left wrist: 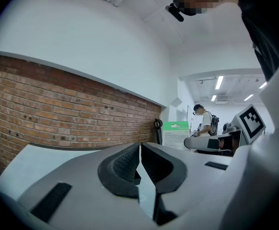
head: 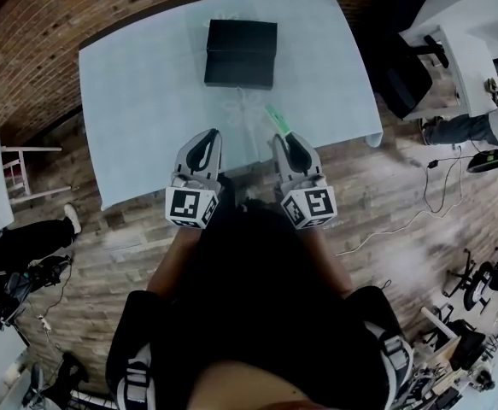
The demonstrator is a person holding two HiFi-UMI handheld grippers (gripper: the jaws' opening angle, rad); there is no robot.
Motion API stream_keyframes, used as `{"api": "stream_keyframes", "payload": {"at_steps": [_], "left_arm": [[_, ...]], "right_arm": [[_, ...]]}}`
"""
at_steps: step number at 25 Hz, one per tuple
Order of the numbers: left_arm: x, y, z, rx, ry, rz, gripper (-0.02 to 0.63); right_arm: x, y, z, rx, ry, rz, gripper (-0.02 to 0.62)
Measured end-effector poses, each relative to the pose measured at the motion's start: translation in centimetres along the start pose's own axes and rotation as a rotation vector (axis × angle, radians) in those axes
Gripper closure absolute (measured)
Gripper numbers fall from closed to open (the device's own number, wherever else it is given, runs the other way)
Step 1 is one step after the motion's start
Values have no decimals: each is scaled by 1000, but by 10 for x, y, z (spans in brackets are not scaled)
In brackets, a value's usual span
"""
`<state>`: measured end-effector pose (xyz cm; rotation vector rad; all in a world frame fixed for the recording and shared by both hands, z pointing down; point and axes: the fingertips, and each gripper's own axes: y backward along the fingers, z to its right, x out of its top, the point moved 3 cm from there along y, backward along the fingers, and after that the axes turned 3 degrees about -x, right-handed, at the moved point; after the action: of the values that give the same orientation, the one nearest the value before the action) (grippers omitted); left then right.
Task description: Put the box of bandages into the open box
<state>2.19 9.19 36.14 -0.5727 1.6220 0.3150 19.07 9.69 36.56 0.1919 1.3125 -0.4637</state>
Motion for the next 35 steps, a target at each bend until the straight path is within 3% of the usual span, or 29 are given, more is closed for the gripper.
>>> {"api": "stream_keyframes", "payload": {"at_steps": [23, 27, 35], "left_arm": [[4, -59, -118, -121, 110, -15, 566], [-2, -82, -132, -146, 97, -28, 566], [-6, -97, -133, -113, 113, -50, 566]], "right_arm": [[6, -122, -20, -119, 72, -46, 494], [4, -145, -8, -141, 69, -46, 494], [-1, -161, 2, -104, 67, -84, 494]]}}
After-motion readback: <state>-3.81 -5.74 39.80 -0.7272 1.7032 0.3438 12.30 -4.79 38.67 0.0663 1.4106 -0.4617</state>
